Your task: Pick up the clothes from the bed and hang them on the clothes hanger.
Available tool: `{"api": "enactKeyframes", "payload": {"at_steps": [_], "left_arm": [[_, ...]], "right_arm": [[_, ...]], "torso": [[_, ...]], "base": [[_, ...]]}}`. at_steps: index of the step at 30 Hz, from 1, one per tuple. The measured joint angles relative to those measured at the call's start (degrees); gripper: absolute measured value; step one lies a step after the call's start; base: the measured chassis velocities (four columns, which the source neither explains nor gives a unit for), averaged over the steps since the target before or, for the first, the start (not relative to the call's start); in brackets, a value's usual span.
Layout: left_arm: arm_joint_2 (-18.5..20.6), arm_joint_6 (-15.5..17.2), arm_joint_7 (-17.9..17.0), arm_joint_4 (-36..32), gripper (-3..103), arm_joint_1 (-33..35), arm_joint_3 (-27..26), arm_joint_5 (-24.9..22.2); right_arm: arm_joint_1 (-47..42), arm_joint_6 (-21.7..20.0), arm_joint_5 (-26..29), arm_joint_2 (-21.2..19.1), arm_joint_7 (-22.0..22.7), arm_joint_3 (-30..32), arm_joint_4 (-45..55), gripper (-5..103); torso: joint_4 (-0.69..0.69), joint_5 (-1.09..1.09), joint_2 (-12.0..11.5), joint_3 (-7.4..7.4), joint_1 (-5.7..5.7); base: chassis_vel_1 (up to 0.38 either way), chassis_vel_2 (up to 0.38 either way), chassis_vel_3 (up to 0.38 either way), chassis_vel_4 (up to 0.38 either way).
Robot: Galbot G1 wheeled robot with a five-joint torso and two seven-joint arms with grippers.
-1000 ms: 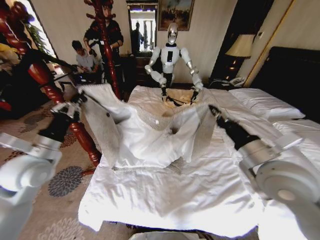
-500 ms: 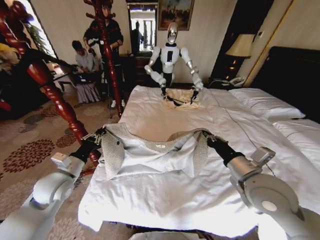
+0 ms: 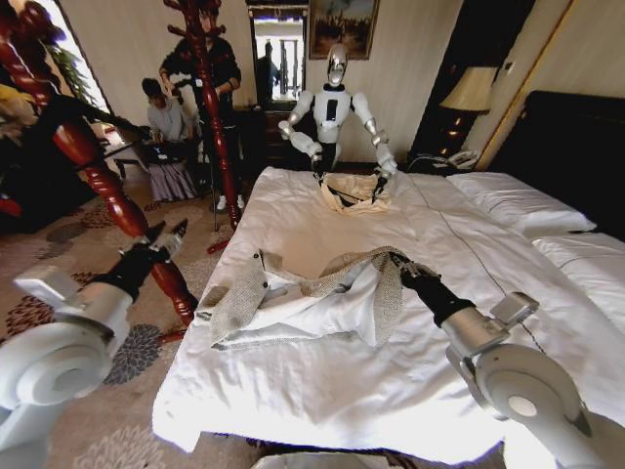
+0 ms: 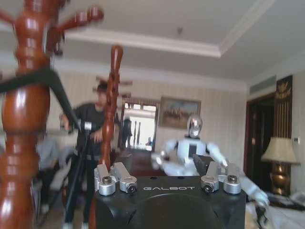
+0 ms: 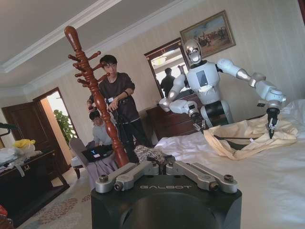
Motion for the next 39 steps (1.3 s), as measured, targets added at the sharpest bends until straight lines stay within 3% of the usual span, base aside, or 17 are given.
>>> {"api": "enactKeyframes", "payload": {"at_steps": [2, 3, 6, 11, 15, 20, 23, 29, 33, 39], "left_arm": [[1.90, -1.23, 0.66, 0.79, 85, -0.60, -4.54, -0.27], [1.90, -1.23, 0.66, 0.79, 85, -0.60, -4.54, -0.27], [5.90, -1.33, 0.61, 3.61, 98, -1.75, -12.00, -4.62], [9.45, -0.57, -0.10, 8.05, 100, -2.48, -16.92, -8.59], [14.25, 4.70, -1.19, 17.76, 100, -2.33, -21.90, -11.65], [17.26, 8.46, -1.31, 22.75, 100, -2.43, -21.99, -14.48], [20.58, 11.88, -1.65, 25.61, 100, -5.27, -18.25, -17.27], [25.69, 14.81, -2.32, 28.73, 100, -10.71, -12.90, -18.85], [28.29, 20.58, -7.45, 29.28, 100, -11.32, -12.09, -21.79], [28.70, 22.62, -9.05, 30.20, 100, -11.95, -12.02, -23.43]], "right_arm": [[0.02, 0.04, -0.31, 0.44, -0.17, -0.25, 0.00, 1], [0.02, 0.04, -0.31, 0.44, -0.17, -0.25, 0.00, 1], [0.35, 0.05, -0.51, 0.95, -0.27, -0.75, 0.00, 1], [0.71, 0.05, -0.51, 1.08, -0.29, -0.86, 0.00, 1], [0.76, 0.05, -0.52, 1.33, -0.26, -0.90, -0.01, 1], [0.72, -0.01, -0.76, 1.60, -0.20, -1.09, -0.01, 1], [0.88, -0.10, -0.84, 1.74, -0.17, -1.26, 0.00, 1], [1.33, -0.17, -0.83, 1.92, -0.12, -1.54, -0.01, 1], [1.65, -0.18, -0.73, 1.79, -0.08, -1.79, -0.01, 1], [1.66, -0.18, -0.57, 1.53, 0.04, -1.58, -0.01, 1]], "torso": [[0.00, -0.01, 0.00, 0.00, 0.00], [0.00, -0.01, 0.00, 0.00, 0.00], [0.00, 0.00, 0.00, 0.00, 0.00], [-0.01, 0.00, 0.00, 0.00, 0.00], [0.00, -0.01, 0.00, 0.00, 0.00], [0.00, -0.02, 0.00, 0.00, 0.01], [-0.01, -0.02, 0.00, 0.00, 0.01], [-0.03, 0.02, 0.00, 0.00, 0.01], [0.00, 0.00, 0.00, 0.01, 0.01], [0.00, 0.01, 0.00, 0.00, 0.01]], "base": [[0.000, 0.000, 0.000, 0.000], [0.000, 0.000, 0.000, 0.000], [0.000, 0.000, 0.000, 0.000], [0.000, 0.000, 0.000, 0.000], [0.000, 0.000, 0.000, 0.000], [0.000, 0.000, 0.000, 0.000], [0.000, 0.000, 0.000, 0.000], [0.000, 0.000, 0.000, 0.000], [0.000, 0.000, 0.000, 0.000], [0.000, 0.000, 0.000, 0.000]]}}
